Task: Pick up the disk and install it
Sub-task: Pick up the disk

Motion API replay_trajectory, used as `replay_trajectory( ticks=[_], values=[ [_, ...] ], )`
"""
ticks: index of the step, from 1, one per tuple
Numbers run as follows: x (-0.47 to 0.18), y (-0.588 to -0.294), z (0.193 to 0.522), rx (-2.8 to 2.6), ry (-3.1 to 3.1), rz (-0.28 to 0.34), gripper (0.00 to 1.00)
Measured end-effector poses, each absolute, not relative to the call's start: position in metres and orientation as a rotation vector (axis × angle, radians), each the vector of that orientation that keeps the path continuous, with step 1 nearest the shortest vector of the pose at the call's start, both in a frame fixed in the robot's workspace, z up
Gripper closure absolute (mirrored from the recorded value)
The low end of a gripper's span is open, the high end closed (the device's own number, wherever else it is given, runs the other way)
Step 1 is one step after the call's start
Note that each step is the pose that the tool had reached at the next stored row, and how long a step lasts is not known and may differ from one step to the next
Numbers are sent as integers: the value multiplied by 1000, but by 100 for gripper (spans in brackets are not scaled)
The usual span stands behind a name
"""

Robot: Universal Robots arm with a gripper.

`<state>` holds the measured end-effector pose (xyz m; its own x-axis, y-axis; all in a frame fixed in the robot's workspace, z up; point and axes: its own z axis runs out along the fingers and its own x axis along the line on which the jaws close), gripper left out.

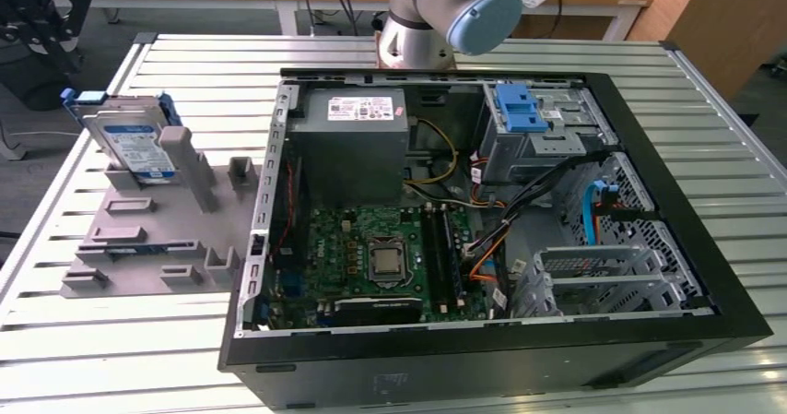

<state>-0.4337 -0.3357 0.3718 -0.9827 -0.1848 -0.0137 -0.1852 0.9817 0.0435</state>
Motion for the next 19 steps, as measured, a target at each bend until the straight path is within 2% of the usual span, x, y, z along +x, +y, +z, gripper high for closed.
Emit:
replay_trajectory(
  ticks=[19],
  values=[
    [-434,-336,372,-332,3114,70,89]
  ],
)
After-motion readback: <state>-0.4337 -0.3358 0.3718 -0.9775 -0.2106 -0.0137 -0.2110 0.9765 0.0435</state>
